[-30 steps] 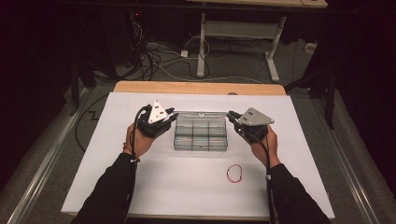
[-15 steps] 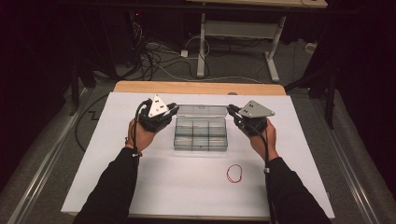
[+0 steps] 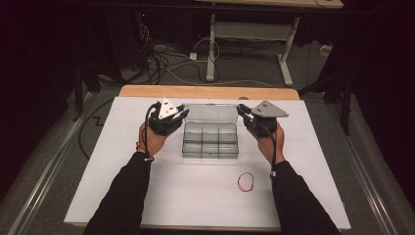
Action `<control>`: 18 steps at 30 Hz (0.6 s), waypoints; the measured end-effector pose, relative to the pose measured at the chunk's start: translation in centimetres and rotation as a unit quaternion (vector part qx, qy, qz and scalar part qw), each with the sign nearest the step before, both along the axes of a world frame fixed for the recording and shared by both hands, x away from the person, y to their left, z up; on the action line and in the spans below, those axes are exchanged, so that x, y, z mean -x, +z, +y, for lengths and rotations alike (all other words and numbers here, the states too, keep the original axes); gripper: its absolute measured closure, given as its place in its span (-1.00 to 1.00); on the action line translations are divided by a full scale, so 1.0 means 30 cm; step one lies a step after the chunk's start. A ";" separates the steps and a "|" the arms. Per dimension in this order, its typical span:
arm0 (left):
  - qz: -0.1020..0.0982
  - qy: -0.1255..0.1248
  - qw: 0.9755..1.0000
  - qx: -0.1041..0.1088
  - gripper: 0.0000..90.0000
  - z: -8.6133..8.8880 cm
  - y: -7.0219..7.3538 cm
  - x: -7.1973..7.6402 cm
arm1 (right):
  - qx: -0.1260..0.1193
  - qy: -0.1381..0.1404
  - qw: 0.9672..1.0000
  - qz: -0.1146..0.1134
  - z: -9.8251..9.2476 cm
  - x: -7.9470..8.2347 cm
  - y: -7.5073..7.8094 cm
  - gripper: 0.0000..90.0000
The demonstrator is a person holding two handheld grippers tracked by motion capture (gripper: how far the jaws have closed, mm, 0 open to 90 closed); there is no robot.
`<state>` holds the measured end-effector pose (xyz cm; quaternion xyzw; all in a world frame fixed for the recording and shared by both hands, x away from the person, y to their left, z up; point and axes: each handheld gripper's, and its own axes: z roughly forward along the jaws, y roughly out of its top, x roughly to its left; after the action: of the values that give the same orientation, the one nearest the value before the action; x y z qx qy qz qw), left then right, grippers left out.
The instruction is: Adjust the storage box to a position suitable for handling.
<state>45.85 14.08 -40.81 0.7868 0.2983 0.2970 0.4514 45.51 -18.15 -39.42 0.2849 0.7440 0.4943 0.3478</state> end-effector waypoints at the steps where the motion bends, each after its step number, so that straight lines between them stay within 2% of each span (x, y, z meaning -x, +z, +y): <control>1: 0.002 0.001 1.000 0.003 0.59 0.000 -0.004 -0.005 | -0.004 -0.001 1.000 0.003 0.001 -0.012 -0.005 0.79; 2: 0.006 0.001 1.000 0.007 0.59 0.000 -0.008 -0.010 | -0.004 -0.001 1.000 0.003 0.001 -0.012 -0.005 0.79; 6: 0.009 0.007 1.000 -0.004 0.59 -0.007 -0.028 -0.031 | -0.016 -0.003 1.000 0.019 0.001 -0.043 -0.027 0.78; 9: 0.013 0.012 1.000 0.010 0.59 -0.006 -0.041 -0.043 | -0.027 -0.005 0.999 0.026 0.001 -0.056 -0.035 0.77; 10: 0.022 0.014 1.000 0.017 0.59 -0.007 -0.046 -0.043 | -0.033 -0.005 0.999 0.030 0.000 -0.061 -0.040 0.77; 11: 0.020 0.017 0.999 0.020 0.59 -0.008 -0.052 -0.049 | -0.039 -0.006 0.999 0.034 -0.001 -0.067 -0.046 0.77; 14: 0.028 0.021 0.999 0.022 0.59 -0.011 -0.069 -0.064 | -0.036 -0.009 0.998 0.050 0.000 -0.091 -0.073 0.78; 18: 0.038 0.025 0.998 0.040 0.59 -0.011 -0.086 -0.082 | -0.036 -0.012 0.997 0.065 0.001 -0.108 -0.099 0.78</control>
<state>48.30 13.75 -43.38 0.7710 0.3464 0.2659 0.4637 48.74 -18.14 -42.39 0.3378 0.7430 0.4973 0.2940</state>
